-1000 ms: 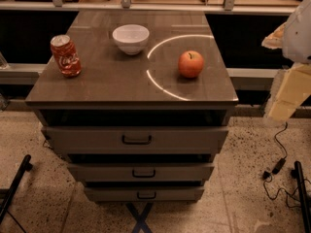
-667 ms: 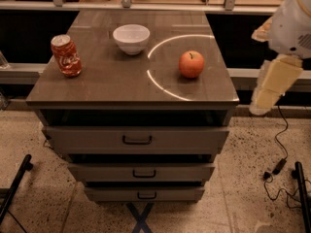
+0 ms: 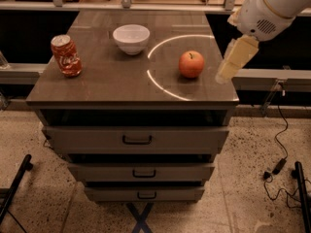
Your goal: Move apple near white bowl
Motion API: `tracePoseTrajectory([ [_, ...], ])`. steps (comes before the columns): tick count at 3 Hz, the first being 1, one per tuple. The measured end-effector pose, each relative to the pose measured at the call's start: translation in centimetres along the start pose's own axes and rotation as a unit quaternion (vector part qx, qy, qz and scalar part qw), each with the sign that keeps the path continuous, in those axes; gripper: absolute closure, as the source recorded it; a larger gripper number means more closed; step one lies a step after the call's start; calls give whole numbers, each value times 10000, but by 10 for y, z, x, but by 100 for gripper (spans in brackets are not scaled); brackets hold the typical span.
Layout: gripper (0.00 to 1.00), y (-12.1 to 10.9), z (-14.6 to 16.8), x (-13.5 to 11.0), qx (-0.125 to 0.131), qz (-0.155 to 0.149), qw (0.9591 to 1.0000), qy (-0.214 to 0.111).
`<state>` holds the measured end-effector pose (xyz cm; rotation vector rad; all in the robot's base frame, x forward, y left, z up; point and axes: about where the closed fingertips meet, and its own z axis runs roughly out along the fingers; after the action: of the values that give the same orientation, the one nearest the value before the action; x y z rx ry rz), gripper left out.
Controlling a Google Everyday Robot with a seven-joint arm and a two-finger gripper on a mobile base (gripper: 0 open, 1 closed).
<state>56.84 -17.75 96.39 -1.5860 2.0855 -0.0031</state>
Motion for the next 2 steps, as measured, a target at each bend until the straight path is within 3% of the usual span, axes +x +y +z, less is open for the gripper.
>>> tracePoseTrajectory([
  [1,0,-23,24,-12,273,418,9968,-630],
  [2,0,-31,48,-9,567,882,9887,-1073],
])
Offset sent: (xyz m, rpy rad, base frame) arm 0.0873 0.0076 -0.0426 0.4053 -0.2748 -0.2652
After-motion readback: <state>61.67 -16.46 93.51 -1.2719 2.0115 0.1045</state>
